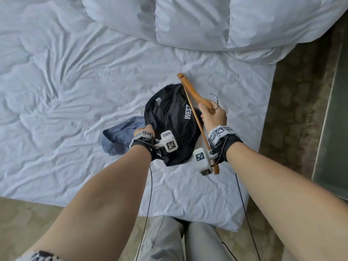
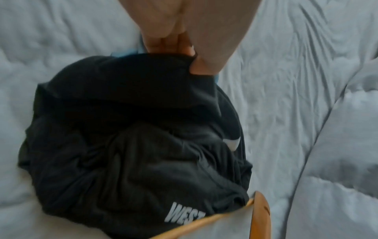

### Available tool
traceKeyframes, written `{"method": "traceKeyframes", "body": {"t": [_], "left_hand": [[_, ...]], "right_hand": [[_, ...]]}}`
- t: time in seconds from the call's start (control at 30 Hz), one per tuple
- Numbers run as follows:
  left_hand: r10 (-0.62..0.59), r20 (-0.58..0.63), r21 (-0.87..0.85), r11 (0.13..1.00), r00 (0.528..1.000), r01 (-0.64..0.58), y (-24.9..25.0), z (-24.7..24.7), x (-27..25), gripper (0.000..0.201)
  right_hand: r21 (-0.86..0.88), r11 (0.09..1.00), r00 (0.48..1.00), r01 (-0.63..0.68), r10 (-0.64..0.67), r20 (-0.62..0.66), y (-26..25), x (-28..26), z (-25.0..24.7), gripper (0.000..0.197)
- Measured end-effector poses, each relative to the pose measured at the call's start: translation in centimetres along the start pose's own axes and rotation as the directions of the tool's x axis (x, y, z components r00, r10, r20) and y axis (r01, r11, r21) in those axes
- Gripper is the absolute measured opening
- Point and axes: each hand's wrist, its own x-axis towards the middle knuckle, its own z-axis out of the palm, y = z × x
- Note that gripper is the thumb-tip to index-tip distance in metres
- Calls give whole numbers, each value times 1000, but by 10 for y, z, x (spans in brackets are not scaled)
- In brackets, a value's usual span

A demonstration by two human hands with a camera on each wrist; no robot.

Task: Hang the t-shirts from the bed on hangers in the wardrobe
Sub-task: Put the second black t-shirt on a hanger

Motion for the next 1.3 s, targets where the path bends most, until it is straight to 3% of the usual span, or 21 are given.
{"method": "traceKeyframes", "body": {"t": [0.17, 0.23, 0.37, 0.47, 0.57, 0.6, 0.67, 0.7, 0.83, 0.87, 0.93, 1.0, 1.13, 1.27, 1.3], "left_hand": [[-142, -225, 13, 989, 964, 149, -36, -30, 5, 42], [-181, -269, -80, 983, 946, 165, -47, -42, 3, 39], [-265, -301, -336, 928, 916, 158, -60, -45, 4, 35], [-306, -315, -426, 891, 898, 155, -64, -30, 7, 56], [-330, -365, -370, 910, 871, 189, -53, -27, -5, 51], [-283, -332, -385, 912, 900, 144, -44, -24, -7, 41], [-143, -152, -464, 884, 978, 57, -25, -10, -1, 20], [-97, -63, -492, 869, 993, 54, -17, 0, 4, 17], [5, 145, -497, 865, 989, 68, 13, 26, 10, 54], [23, 179, -456, 888, 984, 62, 20, 26, 4, 51], [20, 203, -338, 940, 979, 51, 21, 32, 15, 25], [8, 152, -315, 948, 988, 40, 20, 30, 16, 15], [-12, -105, -224, 975, 994, -12, 14, 8, 3, 17], [-126, -195, -411, 911, 973, 36, 5, -9, -8, 32], [-164, -168, -461, 885, 972, 69, 3, -13, -9, 38]], "right_hand": [[27, 999, 999, 21, -22, 28, -9, -3, 12, 23], [19, 999, 999, 29, -29, 44, -14, -4, 16, 21], [30, 999, 998, 44, -46, 50, -18, -9, 23, 25], [48, 998, 997, 46, -48, 51, -16, -13, 26, 24], [62, 997, 998, 46, -48, 30, -11, -14, 23, 30], [63, 997, 999, 47, -48, 21, -8, -14, 22, 30], [65, 997, 999, 40, -41, 8, -2, -14, 16, 29], [65, 997, 999, 36, -36, 5, 2, -13, 14, 27], [70, 998, 1000, 11, -10, -7, 11, -9, 6, 20], [74, 997, 1000, 7, -6, -8, 12, -8, 5, 19], [76, 997, 1000, 3, -3, -6, 14, -6, 4, 17], [84, 996, 1000, 5, -5, -1, 12, -4, 3, 16], [73, 997, 1000, 8, -8, -5, 7, -1, 3, 15], [63, 998, 1000, 21, -21, -5, 0, 1, 5, 19], [63, 998, 1000, 25, -25, 3, -2, 1, 7, 20]]}}
